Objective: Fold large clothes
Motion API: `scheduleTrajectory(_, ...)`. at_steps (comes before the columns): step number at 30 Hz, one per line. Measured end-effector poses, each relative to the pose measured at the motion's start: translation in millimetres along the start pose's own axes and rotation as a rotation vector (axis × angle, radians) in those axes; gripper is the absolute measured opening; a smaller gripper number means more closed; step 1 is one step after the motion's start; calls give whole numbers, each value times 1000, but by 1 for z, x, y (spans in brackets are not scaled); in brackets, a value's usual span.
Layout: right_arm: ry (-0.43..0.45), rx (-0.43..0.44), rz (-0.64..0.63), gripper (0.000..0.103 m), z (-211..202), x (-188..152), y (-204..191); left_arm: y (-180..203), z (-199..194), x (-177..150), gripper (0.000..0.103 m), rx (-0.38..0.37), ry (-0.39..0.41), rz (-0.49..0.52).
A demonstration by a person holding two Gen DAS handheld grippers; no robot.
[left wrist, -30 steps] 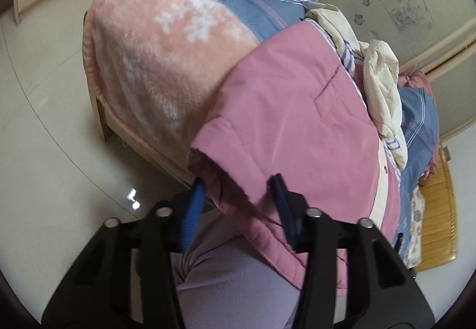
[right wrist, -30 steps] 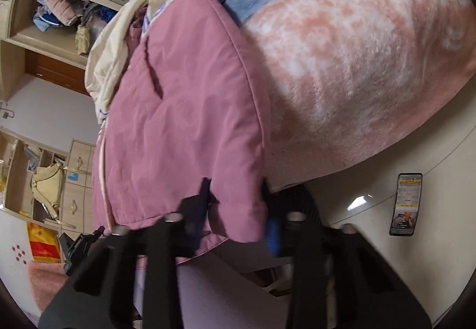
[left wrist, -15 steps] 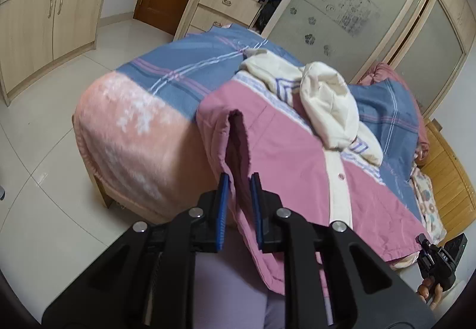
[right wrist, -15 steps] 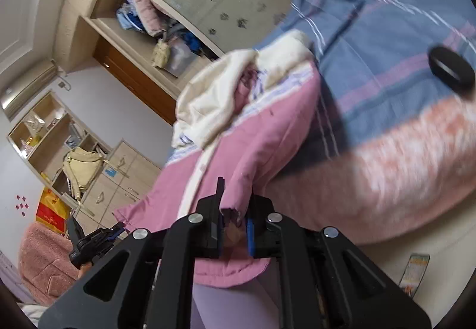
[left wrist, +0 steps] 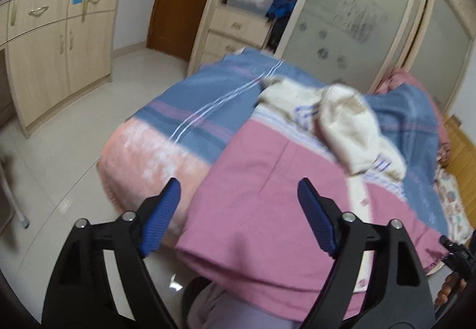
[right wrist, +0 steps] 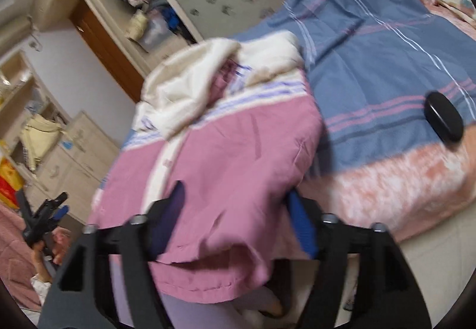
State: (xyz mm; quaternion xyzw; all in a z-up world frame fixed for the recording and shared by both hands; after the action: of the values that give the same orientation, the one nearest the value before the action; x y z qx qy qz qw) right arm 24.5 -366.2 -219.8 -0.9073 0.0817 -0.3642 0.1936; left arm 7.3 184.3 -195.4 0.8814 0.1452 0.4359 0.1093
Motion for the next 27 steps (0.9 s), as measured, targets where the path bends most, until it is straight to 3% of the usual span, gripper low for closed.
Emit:
scheduleTrajectory(5, -34, -302, -75, 74, 20, -19, 22, -4, 12, -24, 90, 47, -50, 25)
scheduleTrajectory(8, -66, -296, -15, 82, 27, -25, 38, 0, 13, -33, 92, 80, -60, 62)
scheduleTrajectory(14, -109, -188, 145, 83, 25, -38, 60, -3, 17, -43, 94, 117, -89, 76)
scheduleTrajectory(18, -143, 7, 149, 85, 25, -47, 38, 0, 15, -48, 94, 119, -96, 83)
scheduleTrajectory(23, -242, 186, 2, 87, 31, -60, -17, 9, 15, -51, 96, 87, -99, 86)
scheduleTrajectory(27, -344, 328, -98, 87, 38, -80, -55, 12, 17, -52, 97, -20, -113, 34)
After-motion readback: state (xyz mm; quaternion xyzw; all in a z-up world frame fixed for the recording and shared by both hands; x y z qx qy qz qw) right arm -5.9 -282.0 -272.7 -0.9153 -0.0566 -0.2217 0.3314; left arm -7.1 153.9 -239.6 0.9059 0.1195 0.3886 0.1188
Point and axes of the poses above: each gripper's, at about its wrist camera, not at the fingertips, and z roughly the way its jaws point, y to its right, x to its top, the point moved 3 cm from there along z, roughly the way its jaws point, and after that the axes turned 4 degrees about -x, right-handed, at the moved point
